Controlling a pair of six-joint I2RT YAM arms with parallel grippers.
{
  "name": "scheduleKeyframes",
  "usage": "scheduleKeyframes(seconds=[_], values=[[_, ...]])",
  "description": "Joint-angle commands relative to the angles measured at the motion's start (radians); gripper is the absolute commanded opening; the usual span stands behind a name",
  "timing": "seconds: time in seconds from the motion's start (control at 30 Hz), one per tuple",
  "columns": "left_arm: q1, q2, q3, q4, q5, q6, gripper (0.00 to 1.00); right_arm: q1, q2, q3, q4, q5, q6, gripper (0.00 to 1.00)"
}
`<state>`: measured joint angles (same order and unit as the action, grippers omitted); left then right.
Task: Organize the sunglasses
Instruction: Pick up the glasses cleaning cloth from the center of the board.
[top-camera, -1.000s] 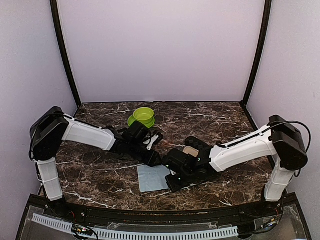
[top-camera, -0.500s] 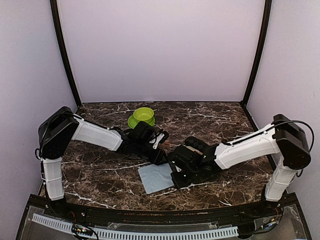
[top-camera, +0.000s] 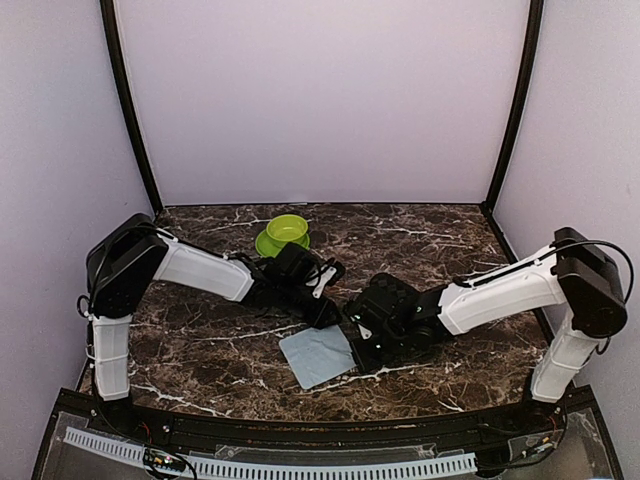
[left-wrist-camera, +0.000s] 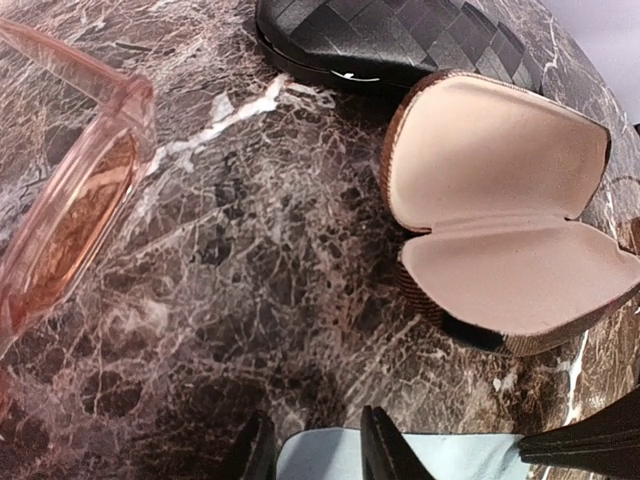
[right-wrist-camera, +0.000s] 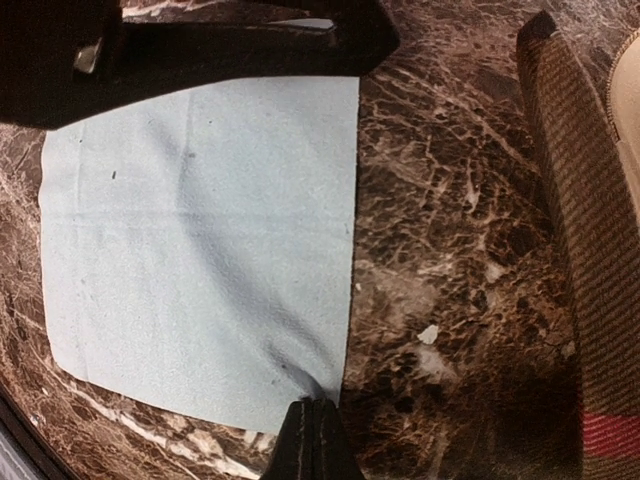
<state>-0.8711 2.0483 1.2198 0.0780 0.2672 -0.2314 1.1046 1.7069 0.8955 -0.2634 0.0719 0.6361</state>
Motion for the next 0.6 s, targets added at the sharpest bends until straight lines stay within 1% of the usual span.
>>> scheduleKeyframes(seconds=[0.0,0.17,0.4,0.5,0.57], values=[[-0.032,0.015,0.003,-0.084,-0.044,0.037,0.28,-0.026,-0.016,-0.025,-0.017,-0.003,-0.015,0.00],[-0.050,0.015,0.013,-0.134,-0.088,0.046,0.26,-0.036,-0.012,-0.023,-0.016,-0.011,-0.025,0.00],[-0.054,0.013,0.015,-0.175,-0.113,0.029,0.20,-0.043,-0.008,-0.015,-0.022,-0.013,-0.037,0.00],[-0.054,0.012,0.019,-0.172,-0.118,0.022,0.15,-0.043,-0.002,-0.015,-0.020,-0.016,-0.039,0.00],[-0.054,0.012,0.022,-0.168,-0.117,0.015,0.09,-0.043,0.002,-0.014,-0.017,-0.017,-0.041,0.00]])
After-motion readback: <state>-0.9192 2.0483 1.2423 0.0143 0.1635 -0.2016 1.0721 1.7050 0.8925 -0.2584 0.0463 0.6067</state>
